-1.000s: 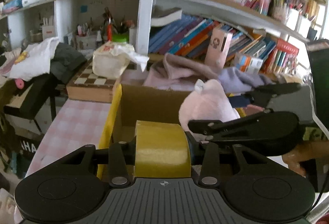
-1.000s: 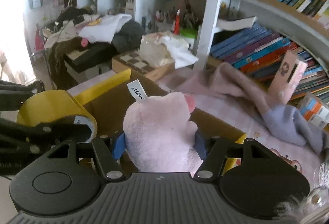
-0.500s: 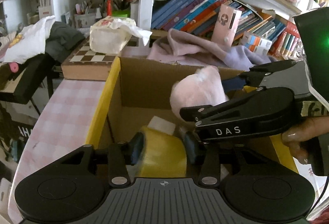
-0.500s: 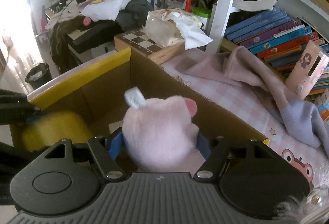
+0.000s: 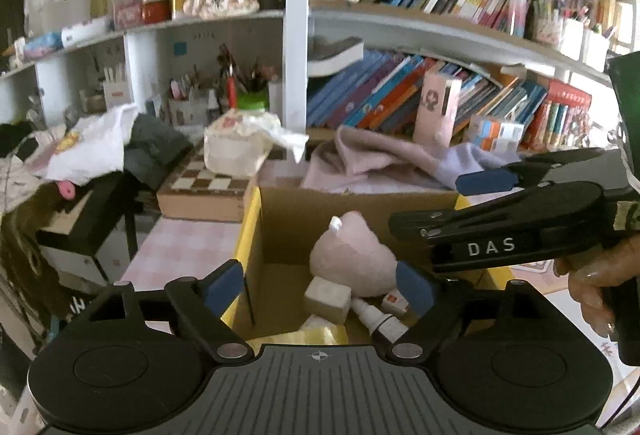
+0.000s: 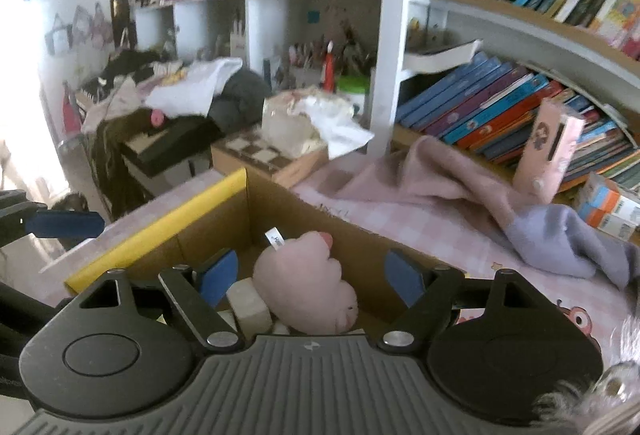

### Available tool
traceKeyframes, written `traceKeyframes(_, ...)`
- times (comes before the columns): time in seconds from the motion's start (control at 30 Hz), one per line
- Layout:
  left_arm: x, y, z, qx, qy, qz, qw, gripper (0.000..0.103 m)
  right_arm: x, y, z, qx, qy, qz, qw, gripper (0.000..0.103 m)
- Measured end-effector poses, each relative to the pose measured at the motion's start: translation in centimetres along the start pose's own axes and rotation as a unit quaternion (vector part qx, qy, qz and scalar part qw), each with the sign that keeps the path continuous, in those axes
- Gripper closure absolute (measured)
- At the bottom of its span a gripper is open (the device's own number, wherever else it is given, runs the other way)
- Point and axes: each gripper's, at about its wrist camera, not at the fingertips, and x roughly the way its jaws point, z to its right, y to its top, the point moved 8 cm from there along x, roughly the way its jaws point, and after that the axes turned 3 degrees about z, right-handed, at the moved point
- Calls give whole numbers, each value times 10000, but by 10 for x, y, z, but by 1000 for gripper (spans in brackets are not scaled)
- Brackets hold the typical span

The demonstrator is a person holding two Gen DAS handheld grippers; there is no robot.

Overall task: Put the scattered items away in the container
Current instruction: 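Lower and release the tape roll with the left tool while the right tool releases the plush pig, then withdraw both tools and move the left tool toward the blue packet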

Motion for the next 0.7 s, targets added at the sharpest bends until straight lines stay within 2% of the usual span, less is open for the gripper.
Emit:
traceKeyframes(0.23, -37, -7, 0, -95, 96, 160, 9998, 14, -52, -5, -7, 166, -231, 372, 9989, 21)
traceKeyframes(0.37, -61, -15, 2, -79, 117, 248, 9996, 8, -84, -13, -9, 209, -413, 547, 9974, 20)
traceKeyframes(0.7, -116, -38, 7, -32, 122, 390, 9992, 7, -149, -52, -25, 295, -745, 611, 9949, 20)
